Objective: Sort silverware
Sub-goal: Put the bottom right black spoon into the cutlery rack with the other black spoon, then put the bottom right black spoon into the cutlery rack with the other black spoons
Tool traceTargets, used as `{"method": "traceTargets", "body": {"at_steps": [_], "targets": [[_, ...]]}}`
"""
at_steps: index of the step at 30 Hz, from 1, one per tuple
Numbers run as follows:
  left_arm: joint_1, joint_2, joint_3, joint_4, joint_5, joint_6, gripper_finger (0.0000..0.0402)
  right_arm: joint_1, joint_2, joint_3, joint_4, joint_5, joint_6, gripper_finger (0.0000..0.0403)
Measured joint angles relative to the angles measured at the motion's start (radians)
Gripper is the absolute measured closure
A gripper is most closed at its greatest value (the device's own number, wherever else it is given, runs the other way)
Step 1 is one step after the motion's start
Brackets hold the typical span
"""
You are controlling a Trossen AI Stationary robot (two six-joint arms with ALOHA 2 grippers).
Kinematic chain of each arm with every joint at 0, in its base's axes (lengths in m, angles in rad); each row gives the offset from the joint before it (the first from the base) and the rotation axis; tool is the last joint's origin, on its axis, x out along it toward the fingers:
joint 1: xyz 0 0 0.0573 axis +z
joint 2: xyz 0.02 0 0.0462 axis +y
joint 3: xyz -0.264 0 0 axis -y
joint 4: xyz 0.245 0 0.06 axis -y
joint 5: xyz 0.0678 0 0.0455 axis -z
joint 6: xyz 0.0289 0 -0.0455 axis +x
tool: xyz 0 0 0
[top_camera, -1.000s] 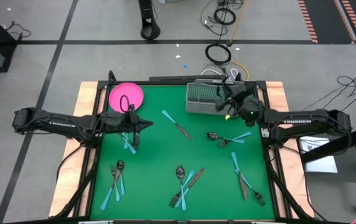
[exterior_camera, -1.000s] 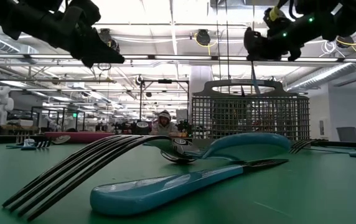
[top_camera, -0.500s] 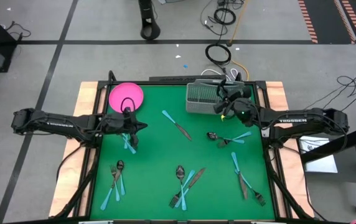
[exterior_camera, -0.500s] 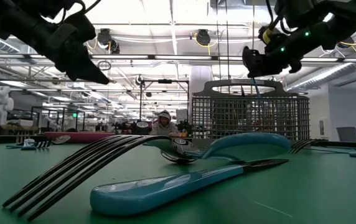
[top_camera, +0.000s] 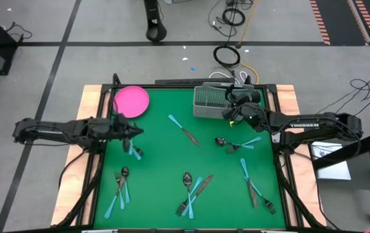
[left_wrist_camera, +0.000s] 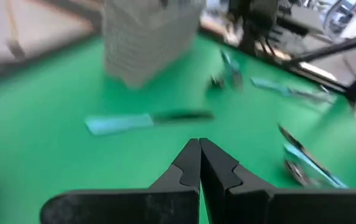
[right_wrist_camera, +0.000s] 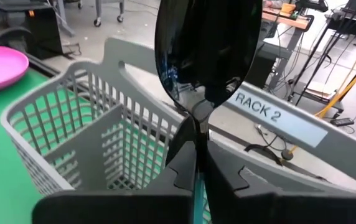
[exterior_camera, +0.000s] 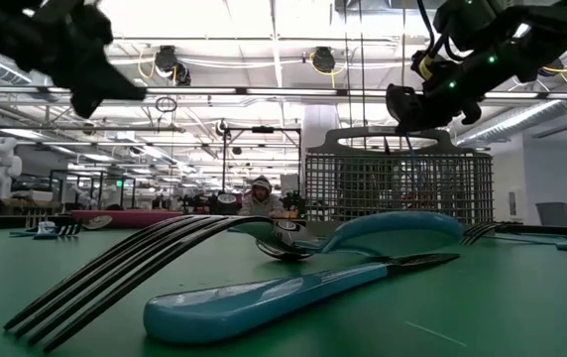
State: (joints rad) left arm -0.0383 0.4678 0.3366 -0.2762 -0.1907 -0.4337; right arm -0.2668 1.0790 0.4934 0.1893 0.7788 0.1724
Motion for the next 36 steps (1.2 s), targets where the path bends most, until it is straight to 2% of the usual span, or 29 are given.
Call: {"method": "traceTargets", "body": {"at_steps": [2,4,9,13,19,25,33,36], "targets": [[-0.013,0.005,-0.024,-0.009,0.044,-0.048,0.0402,0.0,0.0,0.0,-0.018,0.0,0.0,0.0392],[-0.023,0.01,-0.046,-0.011,0.047,-0.058,0.0402,0.0,0.0,0.0,-0.03,0.0,0.0,0.0387],[-0.031,0.012,-0.098,0.052,-0.075,-0.015,0.0402,0.0,0.0,0.0,-0.053,0.003,0.062,0.0374],[-0.031,0.011,-0.114,0.138,-0.079,0.033,0.0402,0.0,0.0,0.0,-0.079,0.005,0.074,0.0364],[-0.031,0.012,-0.115,0.169,-0.076,0.076,0.0395,0.0,-0.001,0.0,-0.085,0.006,0.072,0.0332],[-0.031,0.034,-0.115,0.296,-0.037,0.158,0.0342,0.0,-0.036,0.016,-0.088,0.006,0.025,0.0292],[-0.032,0.061,-0.115,0.406,-0.022,0.266,0.0251,0.0,-0.088,0.122,-0.098,-0.001,-0.013,0.0258],[-0.032,0.06,-0.115,0.405,-0.016,0.288,0.0232,0.002,-0.093,0.175,-0.098,-0.074,-0.016,0.0252]]}}
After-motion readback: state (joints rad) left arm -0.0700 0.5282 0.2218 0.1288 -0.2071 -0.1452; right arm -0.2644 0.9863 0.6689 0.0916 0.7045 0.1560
